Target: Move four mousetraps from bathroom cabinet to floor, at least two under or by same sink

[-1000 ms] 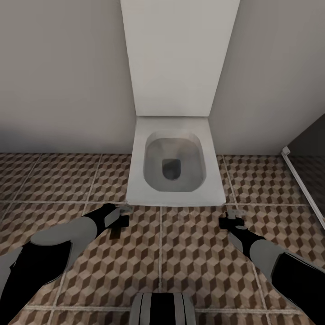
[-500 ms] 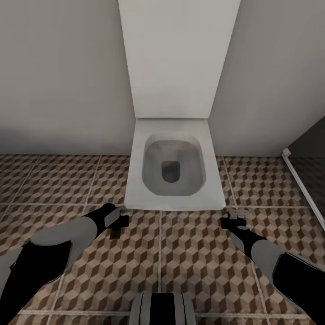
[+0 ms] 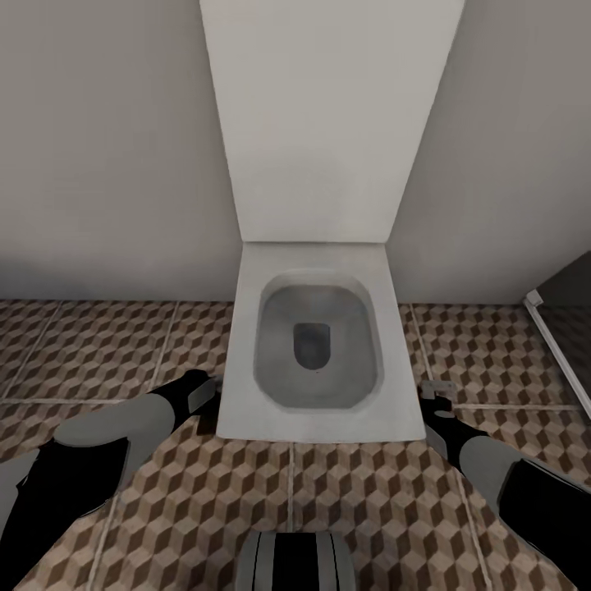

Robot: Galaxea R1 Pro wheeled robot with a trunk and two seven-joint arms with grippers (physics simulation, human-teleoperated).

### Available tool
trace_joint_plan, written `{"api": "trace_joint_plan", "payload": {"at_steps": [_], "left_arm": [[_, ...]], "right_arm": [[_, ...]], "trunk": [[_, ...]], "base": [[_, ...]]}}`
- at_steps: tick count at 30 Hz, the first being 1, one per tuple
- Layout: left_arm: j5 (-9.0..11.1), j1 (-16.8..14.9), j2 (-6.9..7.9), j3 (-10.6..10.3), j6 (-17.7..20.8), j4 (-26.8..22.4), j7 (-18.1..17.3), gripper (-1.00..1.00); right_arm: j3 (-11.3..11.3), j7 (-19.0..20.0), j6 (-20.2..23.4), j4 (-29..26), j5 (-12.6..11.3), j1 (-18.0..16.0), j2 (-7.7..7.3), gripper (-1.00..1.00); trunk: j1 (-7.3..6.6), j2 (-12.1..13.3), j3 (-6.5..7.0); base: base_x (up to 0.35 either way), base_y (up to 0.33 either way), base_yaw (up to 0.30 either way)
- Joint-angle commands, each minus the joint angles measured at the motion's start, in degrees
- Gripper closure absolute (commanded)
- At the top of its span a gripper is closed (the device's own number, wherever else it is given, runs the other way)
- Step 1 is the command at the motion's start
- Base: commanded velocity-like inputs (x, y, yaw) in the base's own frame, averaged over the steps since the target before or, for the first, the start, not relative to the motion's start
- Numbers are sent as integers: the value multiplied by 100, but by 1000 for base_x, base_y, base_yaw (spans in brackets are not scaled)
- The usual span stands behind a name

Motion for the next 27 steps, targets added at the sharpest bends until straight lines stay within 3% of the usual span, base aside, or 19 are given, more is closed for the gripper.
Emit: {"api": "trace_joint_plan", "payload": {"at_steps": [1,12,27], "left_arm": [[38,-4,4,-24,10,-6,56,100],[38,-4,-7,-24,10,-16,61,100],[32,30,16,-32,-254,21,70,100]], "right_arm": [[48,2,-14,3,-57,-1,0,100],[21,-207,-14,-3,-72,-9,-147,100],[56,-225,-9,-17,-44,-6,-151,100]], "trunk": [[1,-1,-3],[1,-1,-3],[1,-1,-3]], "base": [[104,0,0],[17,0,0],[92,0,0]]}}
